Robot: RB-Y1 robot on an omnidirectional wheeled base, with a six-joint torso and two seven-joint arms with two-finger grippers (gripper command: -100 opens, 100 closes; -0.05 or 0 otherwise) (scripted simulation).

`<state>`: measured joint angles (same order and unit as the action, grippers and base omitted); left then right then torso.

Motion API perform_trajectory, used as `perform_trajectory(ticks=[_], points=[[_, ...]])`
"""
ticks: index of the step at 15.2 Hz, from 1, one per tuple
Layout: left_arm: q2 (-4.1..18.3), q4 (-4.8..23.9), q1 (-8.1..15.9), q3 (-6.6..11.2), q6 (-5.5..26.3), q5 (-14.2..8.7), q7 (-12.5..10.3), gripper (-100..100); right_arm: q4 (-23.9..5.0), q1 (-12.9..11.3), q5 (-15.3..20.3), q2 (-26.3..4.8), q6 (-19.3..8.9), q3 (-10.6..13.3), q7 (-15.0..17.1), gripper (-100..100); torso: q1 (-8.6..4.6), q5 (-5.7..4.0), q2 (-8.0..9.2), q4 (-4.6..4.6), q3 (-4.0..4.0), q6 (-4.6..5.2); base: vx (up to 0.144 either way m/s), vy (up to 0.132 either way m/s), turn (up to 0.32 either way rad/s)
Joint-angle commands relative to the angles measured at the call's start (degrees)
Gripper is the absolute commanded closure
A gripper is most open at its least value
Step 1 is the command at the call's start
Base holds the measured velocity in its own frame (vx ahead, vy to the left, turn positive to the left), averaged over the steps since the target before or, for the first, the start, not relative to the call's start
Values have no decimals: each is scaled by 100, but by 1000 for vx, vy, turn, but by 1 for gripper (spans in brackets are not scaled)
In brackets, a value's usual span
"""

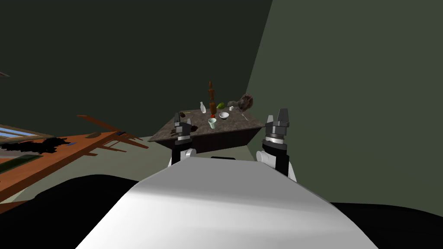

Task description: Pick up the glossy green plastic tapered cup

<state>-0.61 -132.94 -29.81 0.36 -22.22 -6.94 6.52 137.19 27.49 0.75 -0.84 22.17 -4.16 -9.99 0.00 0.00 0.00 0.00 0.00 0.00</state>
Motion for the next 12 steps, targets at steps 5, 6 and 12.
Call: perform_trajectory(ticks=[5, 6, 12], points=[[650, 53, 52, 77, 411, -210, -273, -100, 0, 0, 0, 0, 0, 0, 0, 0, -8, -2, -6, -1, -4, 0, 14, -21, -16], [788, 73, 72, 107, 570, -292, -379, -100, 0, 0, 0, 0, 0, 0, 0, 0, -9, -2, -8, -2, -5, 1, 28, -39, -31], [1365, 154, 150, 221, 1170, -603, -783, -100, 0, 0, 0, 0, 0, 0, 0, 0, -16, -4, -14, -3, -8, 0, 29, -41, -23]])
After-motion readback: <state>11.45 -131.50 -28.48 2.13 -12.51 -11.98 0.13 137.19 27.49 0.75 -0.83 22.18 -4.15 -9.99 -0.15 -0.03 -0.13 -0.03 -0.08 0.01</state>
